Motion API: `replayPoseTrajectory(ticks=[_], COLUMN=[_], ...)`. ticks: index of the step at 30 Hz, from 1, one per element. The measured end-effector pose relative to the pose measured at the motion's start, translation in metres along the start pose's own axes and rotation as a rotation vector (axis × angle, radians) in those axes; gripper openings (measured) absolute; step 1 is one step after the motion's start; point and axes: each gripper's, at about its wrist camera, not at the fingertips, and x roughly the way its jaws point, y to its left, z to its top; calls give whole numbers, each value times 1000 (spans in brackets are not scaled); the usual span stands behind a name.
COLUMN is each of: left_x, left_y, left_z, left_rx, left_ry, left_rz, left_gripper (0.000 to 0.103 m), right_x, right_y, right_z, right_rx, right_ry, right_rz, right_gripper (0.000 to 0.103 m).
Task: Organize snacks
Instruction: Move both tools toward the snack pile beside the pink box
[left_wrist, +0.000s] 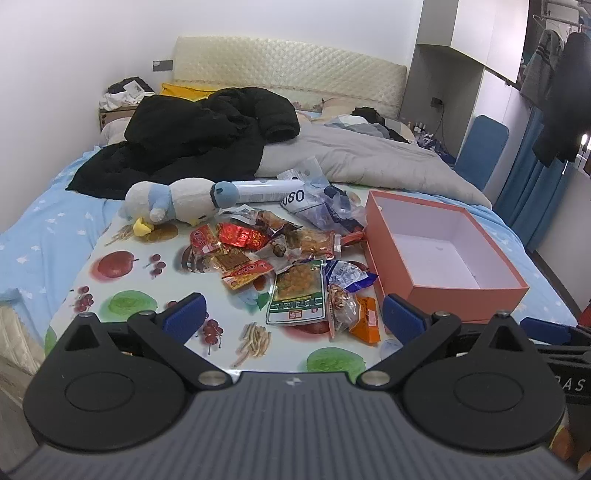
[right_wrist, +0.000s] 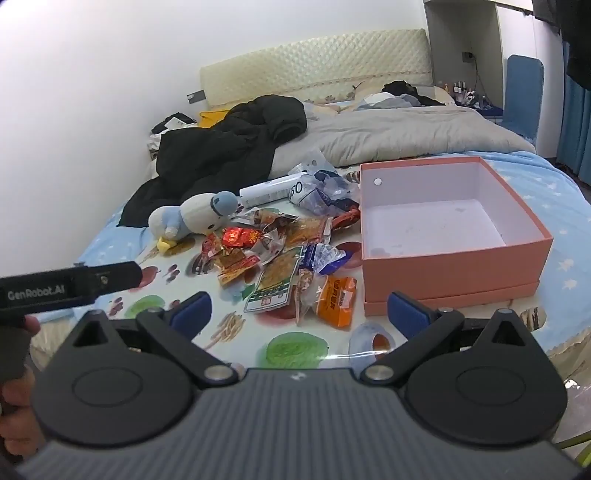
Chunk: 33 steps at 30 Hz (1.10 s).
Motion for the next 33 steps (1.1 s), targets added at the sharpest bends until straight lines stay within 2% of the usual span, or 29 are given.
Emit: replayPoseTrajectory(ticks=[11, 18, 33], left_x=[-2, -7, -1], left_y=[0, -8, -11], left_z=[-1, -2, 2], left_rx=[5, 57, 50], left_ry=[6, -5, 10], left_rz=[0, -2, -24], left_gripper=[103, 103, 103], right_x=[0, -1, 3], right_y=[-1, -1, -7], right_z=[-2, 1, 7], right_rx=[11, 10, 23], right_ry=[1, 4, -6], right_rz=[-28, -22, -17], right_gripper=[103, 103, 103])
